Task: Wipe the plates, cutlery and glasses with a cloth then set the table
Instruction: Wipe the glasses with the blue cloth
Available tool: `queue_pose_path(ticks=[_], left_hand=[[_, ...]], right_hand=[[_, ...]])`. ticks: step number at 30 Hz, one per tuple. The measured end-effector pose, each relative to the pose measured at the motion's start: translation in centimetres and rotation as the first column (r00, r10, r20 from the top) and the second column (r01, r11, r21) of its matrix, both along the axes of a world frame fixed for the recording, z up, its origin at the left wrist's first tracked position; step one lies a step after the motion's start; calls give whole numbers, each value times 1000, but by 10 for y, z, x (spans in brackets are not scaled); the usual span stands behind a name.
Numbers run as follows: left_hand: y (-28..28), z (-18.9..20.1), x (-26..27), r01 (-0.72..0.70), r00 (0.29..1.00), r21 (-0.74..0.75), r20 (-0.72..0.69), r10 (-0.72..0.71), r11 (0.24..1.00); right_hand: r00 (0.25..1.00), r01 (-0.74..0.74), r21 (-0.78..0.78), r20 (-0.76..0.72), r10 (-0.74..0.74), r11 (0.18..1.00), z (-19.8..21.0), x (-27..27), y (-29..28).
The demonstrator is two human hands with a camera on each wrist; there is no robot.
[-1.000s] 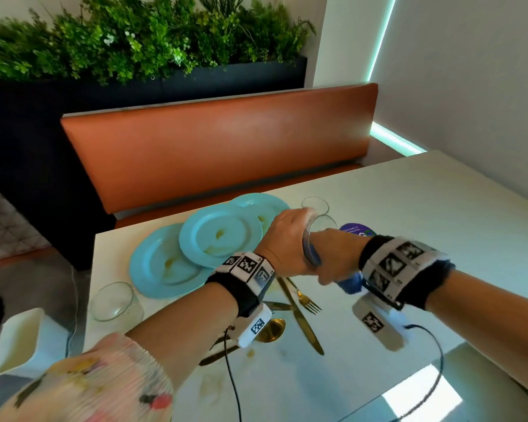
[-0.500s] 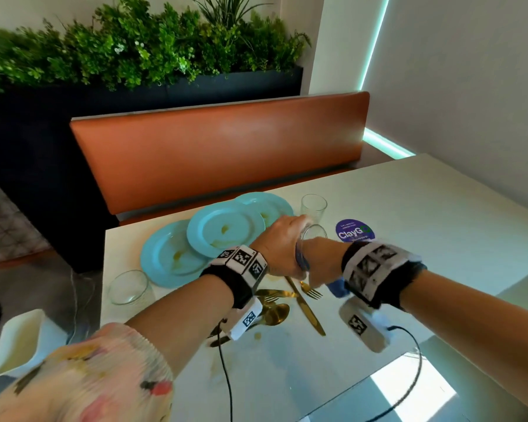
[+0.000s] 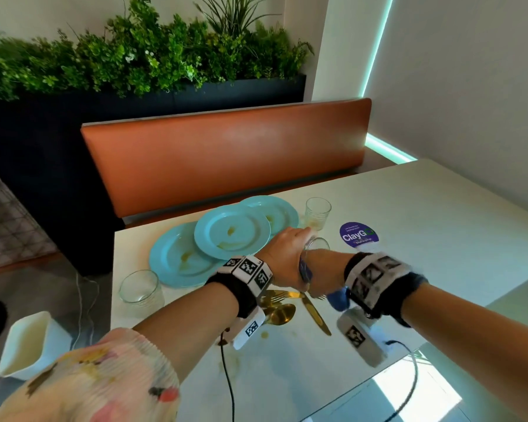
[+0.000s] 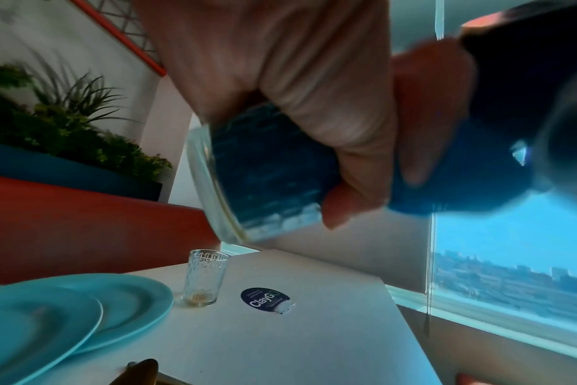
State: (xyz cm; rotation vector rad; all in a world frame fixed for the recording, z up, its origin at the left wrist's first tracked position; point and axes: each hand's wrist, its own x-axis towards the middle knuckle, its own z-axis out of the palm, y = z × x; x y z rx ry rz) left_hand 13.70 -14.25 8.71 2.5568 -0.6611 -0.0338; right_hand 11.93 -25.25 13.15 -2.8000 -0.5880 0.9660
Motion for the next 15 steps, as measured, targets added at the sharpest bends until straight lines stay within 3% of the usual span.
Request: queue_pose_path(ticks=[1,3,5,8,9,10,12,14,15], left_hand=[[0,2,-1,-4,998,0,-59,4,1000],[-1,3,-2,-23,996,-39,-90,19,999],[-2,-1,-6,-52,998,-69,-48,49,996],[-4,-12,-13,-46,988,-47,145,52,998],[-4,-15,-15,-40,971,-28,234,45,999],[-3,-19,-15,-46,947,-28,318,52,999],[1,-27,-14,-61,900,-67,427,84,996],[3,-25,-14,-45,919,-68,389,68,997],[5,-21,-14,-36,950,-62,308,53,997]], right_hand=[[990,-115,-197,63,130,974,2,-3,3],[984,-130,-295,75,159,947,1,-3,4],[991,-98,-151,71,109,984,1,4,0],[981,184,156,-100,-169,971,-7,10,-10],[937,336,307,-208,-281,891,-9,8,-12],[869,489,443,-324,-374,751,-12,5,-11],[776,630,561,-454,-437,536,-17,2,-10],[795,607,564,-438,-420,560,-18,2,-8],[831,554,523,-399,-389,648,-18,2,-6]])
